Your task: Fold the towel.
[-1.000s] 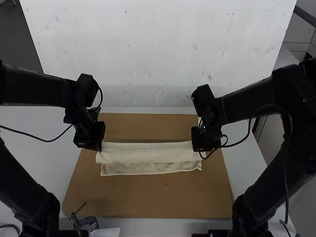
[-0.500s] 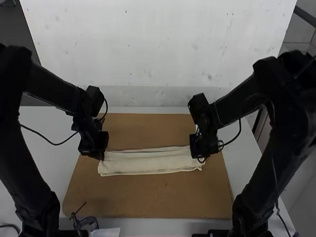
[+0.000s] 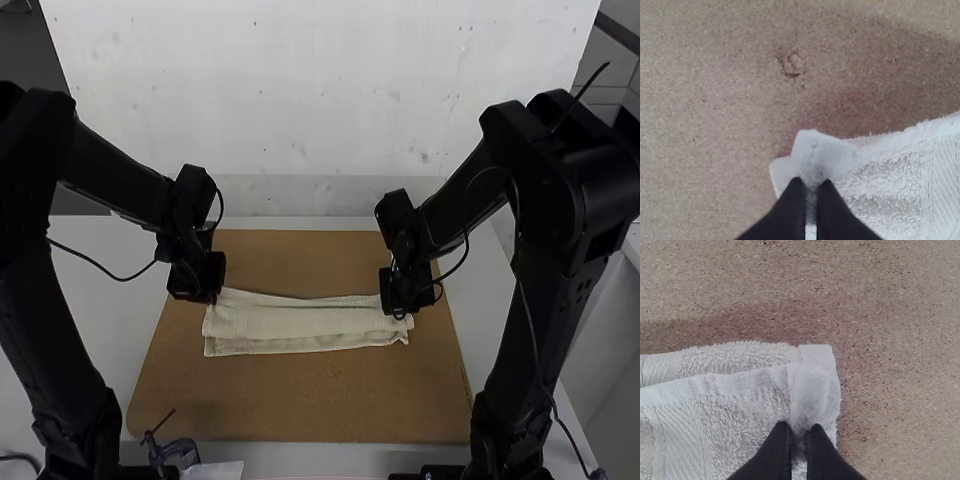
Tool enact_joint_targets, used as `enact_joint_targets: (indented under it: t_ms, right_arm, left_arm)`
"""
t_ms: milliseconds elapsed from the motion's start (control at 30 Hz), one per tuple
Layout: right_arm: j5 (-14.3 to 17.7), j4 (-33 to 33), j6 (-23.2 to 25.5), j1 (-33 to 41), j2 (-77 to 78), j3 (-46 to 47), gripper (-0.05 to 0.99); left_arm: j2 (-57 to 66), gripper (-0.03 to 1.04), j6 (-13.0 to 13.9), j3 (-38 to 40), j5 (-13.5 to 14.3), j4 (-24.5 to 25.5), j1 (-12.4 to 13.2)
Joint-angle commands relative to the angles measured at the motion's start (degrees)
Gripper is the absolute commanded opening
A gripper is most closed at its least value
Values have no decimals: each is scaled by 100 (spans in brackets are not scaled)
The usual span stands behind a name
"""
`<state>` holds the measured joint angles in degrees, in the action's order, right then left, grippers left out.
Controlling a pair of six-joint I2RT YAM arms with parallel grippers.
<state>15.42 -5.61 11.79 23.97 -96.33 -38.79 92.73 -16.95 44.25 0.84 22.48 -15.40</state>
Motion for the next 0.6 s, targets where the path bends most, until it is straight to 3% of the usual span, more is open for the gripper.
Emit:
enact_joint_targets:
  t_ms: [0, 500, 533, 567]
  right_arm:
    - [207, 16, 7, -85, -35, -138, 2]
    - [348, 121, 95, -32, 115, -182, 2]
    - [348, 112, 95, -24, 89, -191, 2]
    - [348, 104, 95, -15, 80, -191, 10]
  left_arm:
    - [52, 2, -89, -4, 197, -112, -7]
    - [-220, 2, -63, -408, 276, -314, -33]
    - [-211, 3, -45, -408, 276, -314, -33]
    - [-194, 11, -36, -408, 276, -306, -25]
